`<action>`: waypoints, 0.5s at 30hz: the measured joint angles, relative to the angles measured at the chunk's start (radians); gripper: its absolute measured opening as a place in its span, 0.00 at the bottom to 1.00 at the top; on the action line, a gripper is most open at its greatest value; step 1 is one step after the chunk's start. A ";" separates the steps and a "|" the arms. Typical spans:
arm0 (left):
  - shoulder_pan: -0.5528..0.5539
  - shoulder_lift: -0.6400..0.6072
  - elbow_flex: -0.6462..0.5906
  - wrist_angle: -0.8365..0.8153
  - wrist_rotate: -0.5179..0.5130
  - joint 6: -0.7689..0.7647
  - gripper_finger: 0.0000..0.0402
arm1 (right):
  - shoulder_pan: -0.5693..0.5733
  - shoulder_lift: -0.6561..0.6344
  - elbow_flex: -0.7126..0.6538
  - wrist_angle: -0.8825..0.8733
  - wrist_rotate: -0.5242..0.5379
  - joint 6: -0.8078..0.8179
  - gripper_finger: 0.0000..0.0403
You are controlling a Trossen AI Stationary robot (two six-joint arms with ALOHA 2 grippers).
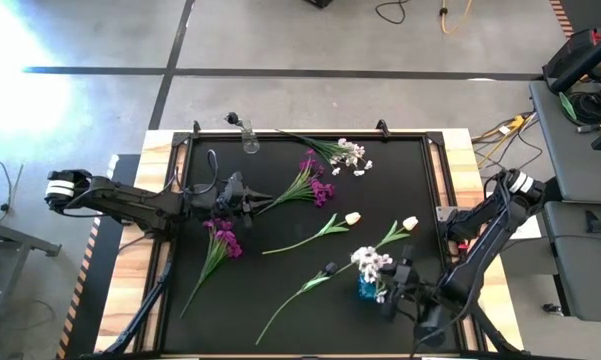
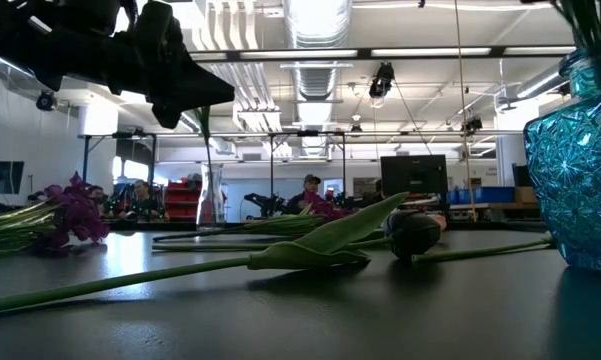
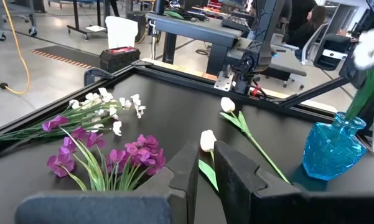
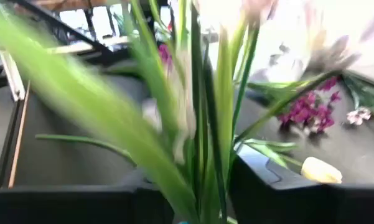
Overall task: Sort flowers into vase by color
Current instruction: Put the left white flowers into the blue vase
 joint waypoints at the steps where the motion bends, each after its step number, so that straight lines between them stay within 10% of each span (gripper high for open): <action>1: 0.000 0.000 0.000 0.000 0.000 -0.002 0.09 | 0.000 -0.001 0.000 0.000 -0.013 0.006 0.31; 9: 0.000 0.000 0.020 -0.034 0.056 -0.060 0.09 | 0.000 -0.048 0.017 -0.007 -0.139 0.029 0.49; 15: 0.000 0.005 0.213 -0.422 0.072 -0.051 0.09 | 0.003 -0.086 0.068 -0.020 -0.188 -0.061 0.58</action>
